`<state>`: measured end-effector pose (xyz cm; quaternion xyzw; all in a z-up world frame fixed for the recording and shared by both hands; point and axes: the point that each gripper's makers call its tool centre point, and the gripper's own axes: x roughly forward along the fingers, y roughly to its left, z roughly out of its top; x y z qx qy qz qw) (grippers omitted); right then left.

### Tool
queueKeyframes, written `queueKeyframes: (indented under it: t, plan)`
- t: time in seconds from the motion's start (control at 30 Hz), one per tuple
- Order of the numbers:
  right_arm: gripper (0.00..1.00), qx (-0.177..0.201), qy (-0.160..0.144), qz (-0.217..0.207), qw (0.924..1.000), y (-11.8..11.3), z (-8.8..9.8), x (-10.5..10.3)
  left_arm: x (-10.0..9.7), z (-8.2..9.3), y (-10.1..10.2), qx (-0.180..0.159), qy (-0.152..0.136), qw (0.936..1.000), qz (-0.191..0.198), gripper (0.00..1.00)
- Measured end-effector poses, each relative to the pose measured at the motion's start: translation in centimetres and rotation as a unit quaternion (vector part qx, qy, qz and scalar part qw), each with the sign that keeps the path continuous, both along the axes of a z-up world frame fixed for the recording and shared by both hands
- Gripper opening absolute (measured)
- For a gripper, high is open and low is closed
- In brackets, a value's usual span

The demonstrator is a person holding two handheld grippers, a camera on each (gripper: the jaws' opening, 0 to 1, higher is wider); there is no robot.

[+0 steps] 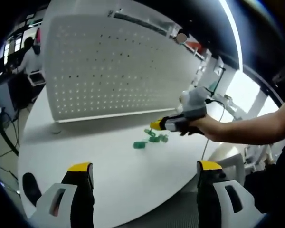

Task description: Insert the hook assembly into the mounting plate slot until the hook locks in place.

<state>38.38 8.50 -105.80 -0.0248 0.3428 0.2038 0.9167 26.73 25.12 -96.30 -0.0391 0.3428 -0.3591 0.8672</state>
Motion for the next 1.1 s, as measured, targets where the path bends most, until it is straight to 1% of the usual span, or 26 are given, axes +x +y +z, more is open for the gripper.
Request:
queueKeyframes:
  t: [0.07,0.1,0.13,0.17,0.2,0.3,0.43,0.53,0.57,0.67,0.73,0.77,0.8,0.83,0.87,0.9,0.93,1.1]
  plan:
    - [0.0,0.012,-0.009,-0.003,0.9999,0.2,0.7,0.0,0.2,0.2,0.0,-0.002,-0.004,1.0,0.002,0.91]
    - [0.0,0.033,-0.021,-0.003,0.9992,0.7,1.5,-0.1,0.2,0.2,0.0,-0.003,-0.004,1.0,0.003,0.91]
    - [0.0,0.044,-0.025,-0.002,0.9987,1.0,1.9,-0.3,0.2,0.2,0.0,-0.005,-0.004,1.0,0.005,0.91]
    - [0.0,0.036,-0.024,-0.004,0.999,0.9,2.1,-0.6,0.3,0.1,-0.1,-0.007,-0.002,1.0,0.006,0.91]
    - [0.0,0.03,-0.037,-0.004,0.9989,0.9,2.6,-0.7,0.3,0.2,-0.1,-0.009,-0.002,0.9999,0.007,0.91]
    - [0.0,0.047,-0.053,-0.012,0.9974,1.2,4.1,-1.0,0.3,0.2,-0.2,-0.013,-0.002,0.9999,0.011,0.91]
    - [0.0,0.057,-0.078,-0.015,0.9952,1.4,6.4,-1.4,0.7,0.2,-0.1,-0.014,-0.002,0.9998,0.014,0.91]
    - [0.0,0.069,-0.103,-0.017,0.9921,1.7,8.5,-1.8,1.1,0.6,0.0,-0.022,-0.005,0.9995,0.021,0.9]
    - [0.0,0.071,-0.109,-0.017,0.9914,1.7,9.0,-1.9,1.4,0.9,0.0,-0.025,-0.007,0.9994,0.023,0.9]
    - [0.0,0.09,-0.131,-0.025,0.9869,2.0,11.1,-2.3,2.0,1.5,-0.1,-0.027,-0.015,0.9991,0.03,0.89]
    - [0.0,0.109,-0.135,-0.026,0.9846,2.4,12.0,-2.6,2.3,1.8,-0.3,-0.03,-0.015,0.999,0.03,0.88]
    - [0.0,0.143,-0.128,-0.029,0.981,3.0,12.9,-3.0,2.4,1.9,-0.5,-0.031,-0.016,0.999,0.03,0.87]
    - [0.0,0.153,-0.136,-0.028,0.9784,3.3,13.7,-3.1,2.5,2.1,-0.7,-0.034,-0.018,0.9988,0.029,0.87]
    - [0.0,0.154,-0.147,-0.027,0.9767,3.4,14.4,-3.3,2.6,2.3,-0.9,-0.036,-0.019,0.9988,0.028,0.87]
    - [0.0,0.151,-0.152,-0.023,0.9766,3.5,14.8,-3.6,2.7,2.4,-1.2,-0.038,-0.019,0.9987,0.028,0.87]
    - [0.0,0.151,-0.161,-0.017,0.9752,4.0,15.8,-4.0,2.8,2.5,-1.4,-0.04,-0.019,0.9987,0.027,0.87]
    - [0.0,0.152,-0.163,-0.016,0.9747,4.1,16.0,-4.1,2.8,2.6,-1.8,-0.043,-0.019,0.9986,0.026,0.86]
    - [0.0,0.185,-0.18,-0.015,0.966,5.2,18.3,-5.8,3.2,3.3,-2.8,-0.057,-0.016,0.998,0.022,0.84]
